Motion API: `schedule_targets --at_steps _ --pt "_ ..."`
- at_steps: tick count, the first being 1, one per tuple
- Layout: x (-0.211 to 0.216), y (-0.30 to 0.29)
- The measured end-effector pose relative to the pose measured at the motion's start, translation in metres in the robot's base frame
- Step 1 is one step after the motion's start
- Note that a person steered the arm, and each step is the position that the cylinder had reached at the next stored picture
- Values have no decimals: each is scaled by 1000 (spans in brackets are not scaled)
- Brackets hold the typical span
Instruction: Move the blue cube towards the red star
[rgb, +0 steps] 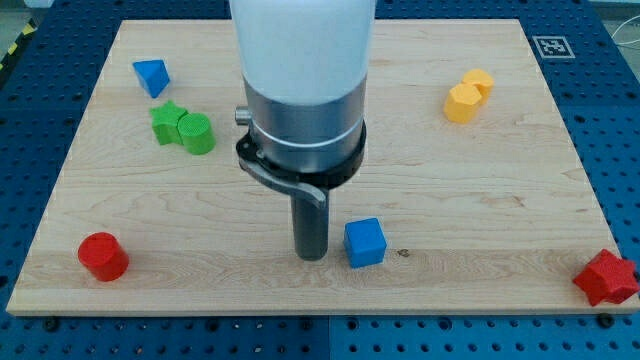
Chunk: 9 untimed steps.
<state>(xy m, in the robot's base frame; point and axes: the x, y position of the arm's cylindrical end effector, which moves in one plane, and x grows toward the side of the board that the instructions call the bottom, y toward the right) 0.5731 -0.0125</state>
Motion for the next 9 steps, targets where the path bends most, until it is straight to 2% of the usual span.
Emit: schedule_targets --at_steps 5,9 --pt "-12 59" --pt "-9 137"
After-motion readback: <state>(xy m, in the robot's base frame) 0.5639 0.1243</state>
